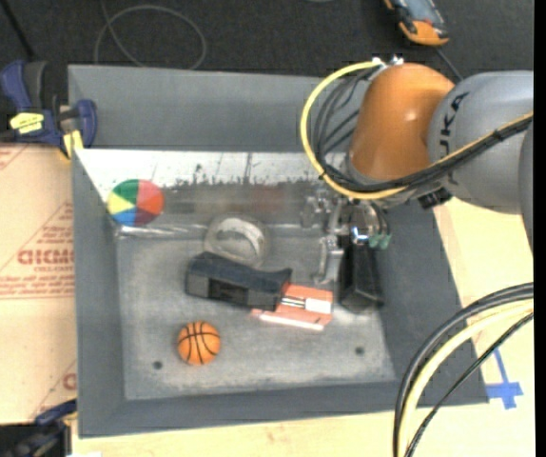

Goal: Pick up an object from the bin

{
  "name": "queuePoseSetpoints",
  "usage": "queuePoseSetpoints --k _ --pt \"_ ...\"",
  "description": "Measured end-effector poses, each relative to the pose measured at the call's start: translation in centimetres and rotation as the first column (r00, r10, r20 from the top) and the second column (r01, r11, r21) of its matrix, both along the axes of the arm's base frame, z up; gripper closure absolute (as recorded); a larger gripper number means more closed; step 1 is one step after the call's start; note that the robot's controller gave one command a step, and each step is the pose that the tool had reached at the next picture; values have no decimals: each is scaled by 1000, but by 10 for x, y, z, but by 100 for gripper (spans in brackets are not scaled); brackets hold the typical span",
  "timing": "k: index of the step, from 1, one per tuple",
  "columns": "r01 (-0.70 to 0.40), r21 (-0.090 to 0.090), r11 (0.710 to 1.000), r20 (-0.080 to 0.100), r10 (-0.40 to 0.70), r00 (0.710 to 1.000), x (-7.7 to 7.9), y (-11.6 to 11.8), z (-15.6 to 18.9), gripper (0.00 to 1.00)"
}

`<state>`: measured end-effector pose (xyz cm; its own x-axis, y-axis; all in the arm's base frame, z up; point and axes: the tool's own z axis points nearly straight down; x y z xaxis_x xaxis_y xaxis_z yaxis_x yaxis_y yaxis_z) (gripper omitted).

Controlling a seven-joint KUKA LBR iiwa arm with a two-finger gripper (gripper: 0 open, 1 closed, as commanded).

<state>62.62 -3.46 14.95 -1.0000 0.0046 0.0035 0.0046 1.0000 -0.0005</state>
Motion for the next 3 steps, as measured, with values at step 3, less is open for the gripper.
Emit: queuePoseSetpoints --k 3 --pt "96 0 995 9 -96 995 -57 10 -69 0"
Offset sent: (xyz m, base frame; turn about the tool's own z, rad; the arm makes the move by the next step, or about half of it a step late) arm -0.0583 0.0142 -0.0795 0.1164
